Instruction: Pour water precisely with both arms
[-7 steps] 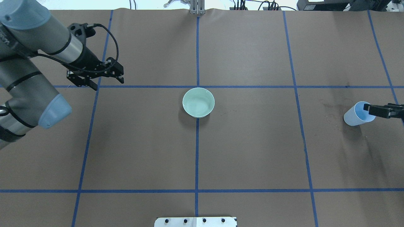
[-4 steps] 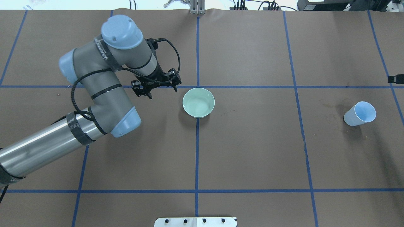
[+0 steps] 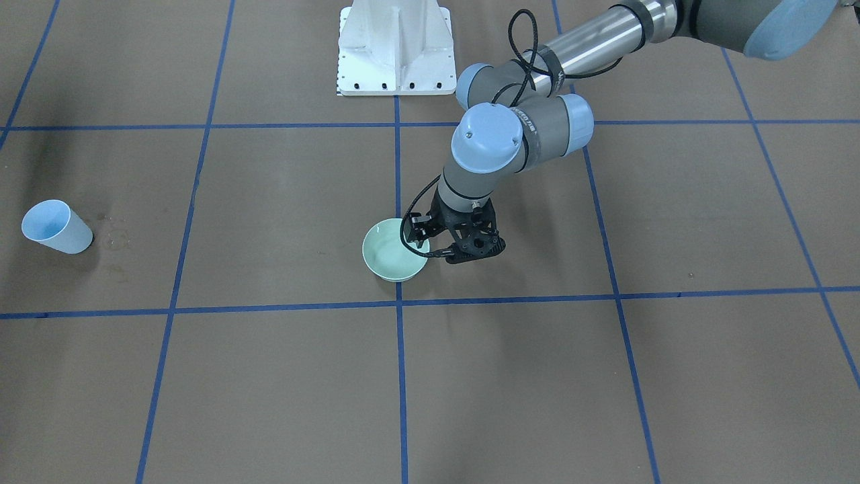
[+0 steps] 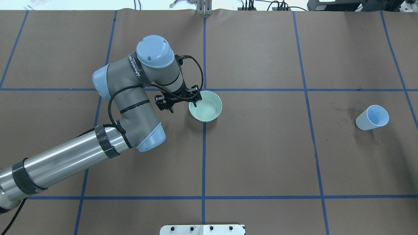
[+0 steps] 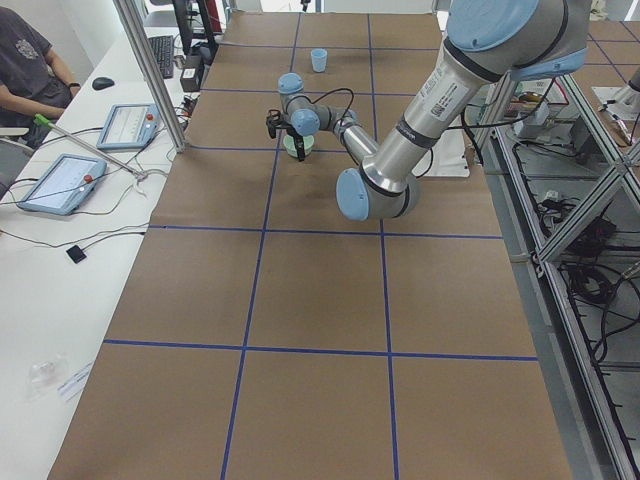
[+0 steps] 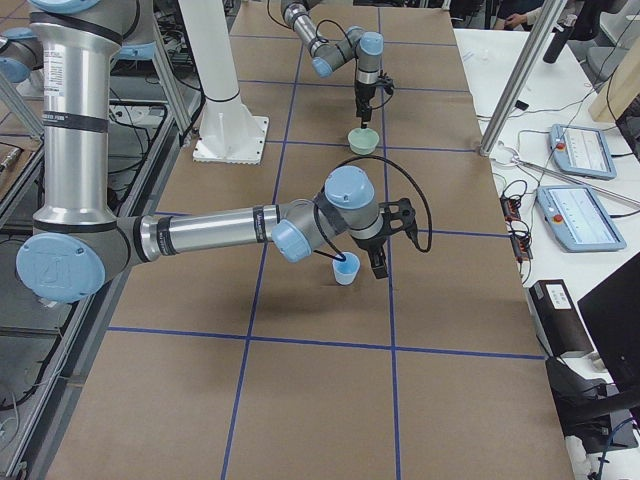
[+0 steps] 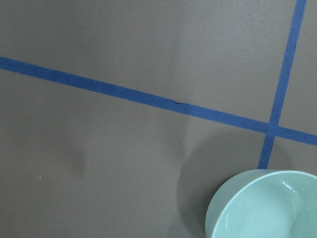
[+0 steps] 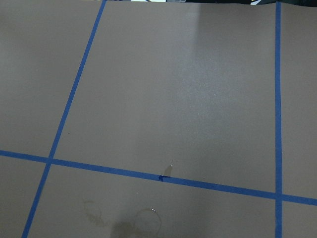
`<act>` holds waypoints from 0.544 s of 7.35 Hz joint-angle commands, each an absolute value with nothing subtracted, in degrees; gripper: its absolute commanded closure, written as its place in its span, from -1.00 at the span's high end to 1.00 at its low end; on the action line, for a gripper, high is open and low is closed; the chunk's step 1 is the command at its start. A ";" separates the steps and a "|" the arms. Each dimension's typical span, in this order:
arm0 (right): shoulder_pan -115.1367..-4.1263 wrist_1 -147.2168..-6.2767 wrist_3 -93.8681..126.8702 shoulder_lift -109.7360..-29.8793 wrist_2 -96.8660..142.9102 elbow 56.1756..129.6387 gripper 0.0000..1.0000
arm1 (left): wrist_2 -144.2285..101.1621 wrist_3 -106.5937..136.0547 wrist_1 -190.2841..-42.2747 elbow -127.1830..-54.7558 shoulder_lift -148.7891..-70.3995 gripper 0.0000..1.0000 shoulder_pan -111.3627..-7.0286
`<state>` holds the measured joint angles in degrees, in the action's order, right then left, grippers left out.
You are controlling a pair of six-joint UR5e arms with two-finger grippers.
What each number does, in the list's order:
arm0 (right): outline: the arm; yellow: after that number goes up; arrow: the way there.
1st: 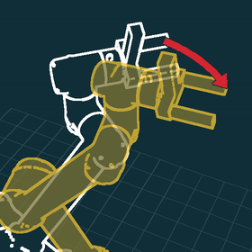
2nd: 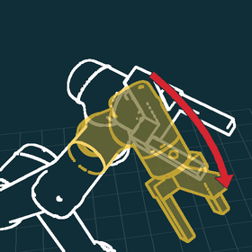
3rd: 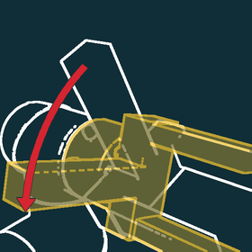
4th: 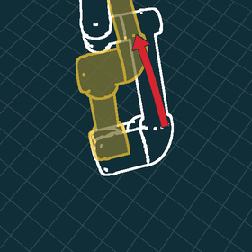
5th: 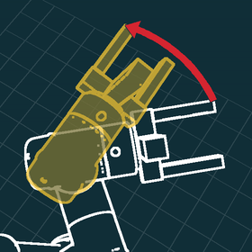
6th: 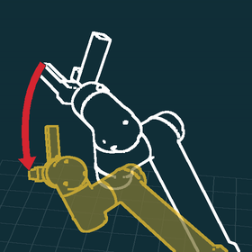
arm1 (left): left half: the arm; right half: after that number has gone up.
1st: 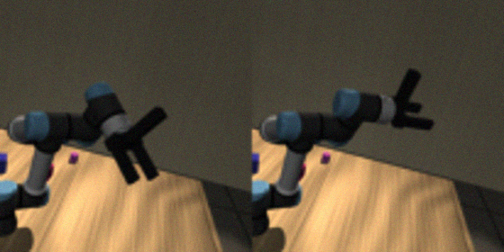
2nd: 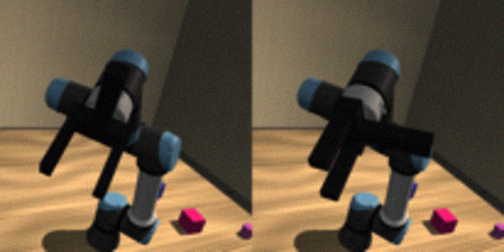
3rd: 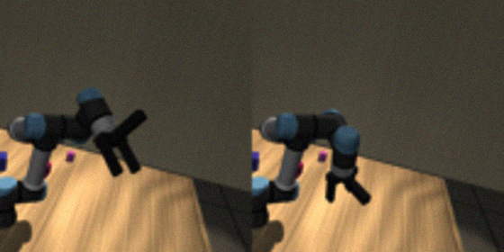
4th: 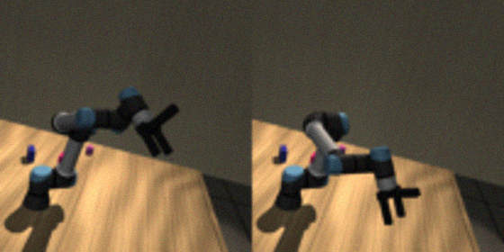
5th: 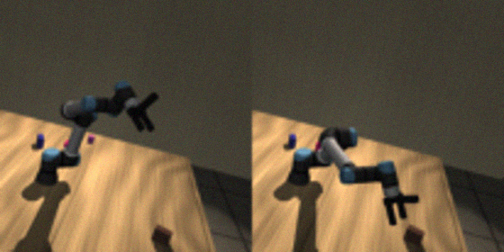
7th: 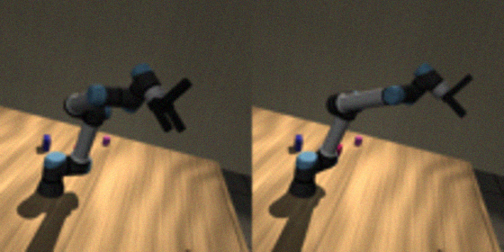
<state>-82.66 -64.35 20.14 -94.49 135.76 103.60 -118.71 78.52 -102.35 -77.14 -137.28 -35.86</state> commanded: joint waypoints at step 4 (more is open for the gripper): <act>-84.20 -73.83 6.77 -94.13 137.20 103.54 0.98 | -118.21 78.57 -103.70 -75.41 -138.08 -1.00 -34.37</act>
<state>-84.08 -73.06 7.99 -94.21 137.11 103.63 -118.23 78.58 -103.05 -75.51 -138.07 -34.44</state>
